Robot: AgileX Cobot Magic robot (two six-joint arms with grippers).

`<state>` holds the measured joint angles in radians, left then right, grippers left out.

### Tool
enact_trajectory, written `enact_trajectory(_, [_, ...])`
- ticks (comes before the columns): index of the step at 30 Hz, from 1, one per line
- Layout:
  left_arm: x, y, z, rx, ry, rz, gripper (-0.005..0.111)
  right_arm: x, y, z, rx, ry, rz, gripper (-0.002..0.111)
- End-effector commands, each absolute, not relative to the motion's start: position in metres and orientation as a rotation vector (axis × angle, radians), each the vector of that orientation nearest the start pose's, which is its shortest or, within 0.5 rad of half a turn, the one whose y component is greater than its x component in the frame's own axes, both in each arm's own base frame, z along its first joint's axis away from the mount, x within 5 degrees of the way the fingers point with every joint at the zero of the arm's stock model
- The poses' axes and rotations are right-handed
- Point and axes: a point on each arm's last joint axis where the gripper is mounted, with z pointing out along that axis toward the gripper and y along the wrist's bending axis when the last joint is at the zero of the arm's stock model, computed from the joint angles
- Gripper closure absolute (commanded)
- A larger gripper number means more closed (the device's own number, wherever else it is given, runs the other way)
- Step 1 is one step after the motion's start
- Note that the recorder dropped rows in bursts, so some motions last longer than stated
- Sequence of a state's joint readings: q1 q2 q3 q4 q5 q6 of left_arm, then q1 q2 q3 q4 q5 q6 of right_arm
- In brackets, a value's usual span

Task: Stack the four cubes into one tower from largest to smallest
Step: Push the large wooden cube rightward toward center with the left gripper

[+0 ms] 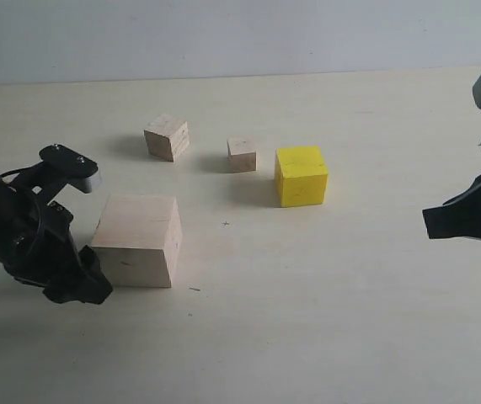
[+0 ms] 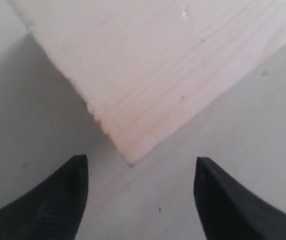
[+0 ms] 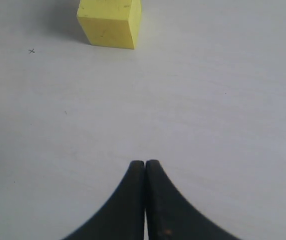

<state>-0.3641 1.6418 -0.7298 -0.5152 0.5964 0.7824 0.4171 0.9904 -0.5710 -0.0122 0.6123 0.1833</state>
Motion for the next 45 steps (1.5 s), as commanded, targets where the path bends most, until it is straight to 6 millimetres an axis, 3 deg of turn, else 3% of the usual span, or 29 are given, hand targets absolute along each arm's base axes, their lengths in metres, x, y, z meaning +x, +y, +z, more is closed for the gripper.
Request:
enact_trajectory(1, [0.248, -0.126, 0.149, 1.087, 2.616, -0.436, 0.046, 0.16, 0.07, 0.247, -0.32, 2.505, 0.222, 0.108])
enact_trajectory(11, [0.268, -0.138, 0.134, 1.088, 2.636, -0.503, 0.046, 0.161, 0.07, 0.247, -0.326, 2.501, 0.216, 0.108])
enact_trajectory(16, [0.275, -0.153, 0.129, 1.133, 2.584, -0.592, 0.046, 0.161, 0.07, 0.247, -0.327, 2.501, 0.214, 0.108])
enact_trajectory(26, [0.291, -0.184, 0.13, 1.226, 2.488, -0.593, 0.046, 0.161, 0.07, 0.248, -0.333, 2.491, 0.208, 0.108])
enact_trajectory(37, [0.303, -0.192, 0.136, 0.914, 2.496, -0.676, 0.046, 0.161, 0.07, 0.248, -0.335, 2.49, 0.204, 0.108])
enact_trajectory(45, [0.305, -0.194, 0.138, 0.826, 2.497, -0.705, 0.046, 0.162, 0.07, 0.248, -0.337, 2.49, 0.202, 0.108])
